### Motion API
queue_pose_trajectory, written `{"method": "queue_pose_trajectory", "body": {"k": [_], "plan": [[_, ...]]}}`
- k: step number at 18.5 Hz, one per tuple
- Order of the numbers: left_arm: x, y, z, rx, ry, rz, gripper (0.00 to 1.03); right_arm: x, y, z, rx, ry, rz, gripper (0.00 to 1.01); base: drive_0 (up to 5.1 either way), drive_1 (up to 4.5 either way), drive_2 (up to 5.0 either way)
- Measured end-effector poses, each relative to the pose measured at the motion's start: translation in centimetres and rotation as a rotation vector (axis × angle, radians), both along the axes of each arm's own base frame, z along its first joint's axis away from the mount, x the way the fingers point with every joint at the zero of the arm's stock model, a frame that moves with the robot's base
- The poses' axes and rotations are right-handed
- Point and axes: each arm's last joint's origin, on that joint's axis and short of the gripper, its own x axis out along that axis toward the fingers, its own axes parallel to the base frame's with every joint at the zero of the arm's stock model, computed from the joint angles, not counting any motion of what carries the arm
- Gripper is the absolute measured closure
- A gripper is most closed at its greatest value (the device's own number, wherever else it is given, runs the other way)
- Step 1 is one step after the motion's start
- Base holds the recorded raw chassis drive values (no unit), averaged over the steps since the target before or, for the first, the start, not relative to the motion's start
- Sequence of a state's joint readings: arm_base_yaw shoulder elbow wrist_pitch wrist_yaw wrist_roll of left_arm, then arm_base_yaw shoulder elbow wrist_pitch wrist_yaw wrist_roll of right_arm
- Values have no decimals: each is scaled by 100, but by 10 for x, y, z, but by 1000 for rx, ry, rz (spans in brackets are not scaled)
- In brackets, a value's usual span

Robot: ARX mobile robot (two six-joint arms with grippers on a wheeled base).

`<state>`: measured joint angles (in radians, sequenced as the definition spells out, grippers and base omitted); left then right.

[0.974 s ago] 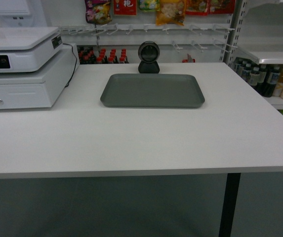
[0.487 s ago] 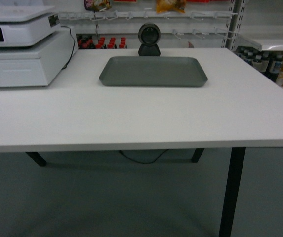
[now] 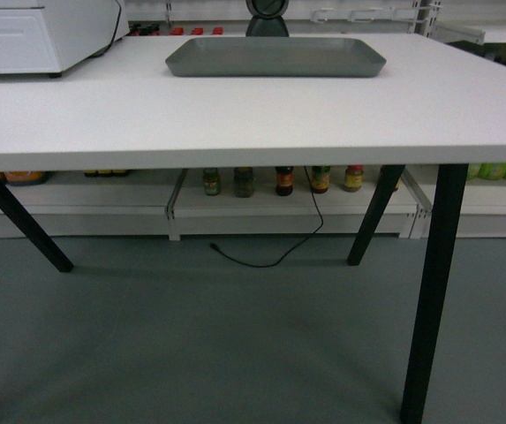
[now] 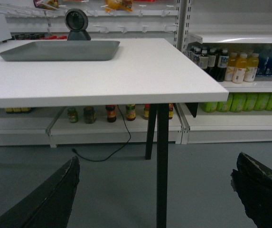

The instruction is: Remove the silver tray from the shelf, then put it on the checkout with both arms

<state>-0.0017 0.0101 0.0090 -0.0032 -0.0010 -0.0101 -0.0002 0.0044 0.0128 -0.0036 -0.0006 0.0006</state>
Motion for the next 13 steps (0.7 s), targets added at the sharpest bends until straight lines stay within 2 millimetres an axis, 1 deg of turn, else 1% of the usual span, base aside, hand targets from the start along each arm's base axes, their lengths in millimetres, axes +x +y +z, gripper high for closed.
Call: {"method": "queue_pose_trajectory", "body": {"k": [13], "plan": [[0, 0, 0, 1, 3, -1, 5, 0, 0, 0, -2, 2, 0, 3, 0, 0, 0]]}}
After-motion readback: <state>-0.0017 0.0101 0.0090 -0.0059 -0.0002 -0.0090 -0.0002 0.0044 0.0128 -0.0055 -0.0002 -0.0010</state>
